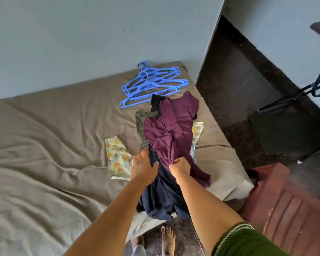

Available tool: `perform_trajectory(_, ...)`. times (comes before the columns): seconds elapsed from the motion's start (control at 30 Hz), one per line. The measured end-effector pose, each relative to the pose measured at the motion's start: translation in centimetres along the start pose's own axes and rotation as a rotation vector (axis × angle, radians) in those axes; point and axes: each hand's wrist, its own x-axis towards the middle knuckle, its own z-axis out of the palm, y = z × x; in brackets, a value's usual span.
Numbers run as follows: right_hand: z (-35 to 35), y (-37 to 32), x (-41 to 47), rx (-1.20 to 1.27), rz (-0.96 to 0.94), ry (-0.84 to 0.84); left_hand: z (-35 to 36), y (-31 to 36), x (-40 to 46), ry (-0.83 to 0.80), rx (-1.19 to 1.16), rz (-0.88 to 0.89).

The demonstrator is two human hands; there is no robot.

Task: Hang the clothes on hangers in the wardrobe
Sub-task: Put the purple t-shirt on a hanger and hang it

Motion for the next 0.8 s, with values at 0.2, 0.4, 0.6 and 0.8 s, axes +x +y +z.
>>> perform_trajectory(0.2,-0.6,-9.0,-11.3,0.100,-0.507,-0.217,-6.4,3.0,0.5,-0.179,-1.246,-0.491)
perform_trajectory(0.4,-2.9,-13.0,-14.3,0.303,-0.407,-0.585,-15.1,3.0,0.4,0.318,-0.889,-0.266)
perform_trajectory(0.6,-4.2,-20.6,-17.1,0.014,-1.143,-0.031,-25.5,4.9,-4.0,0.319,-0.157,0.236)
perform_trajectory(0.8,-5.7,-28.9,-23.3,0.133,-1.290,-0.061,-37.9,4.6,-8.0,0.487,0.072,0.428)
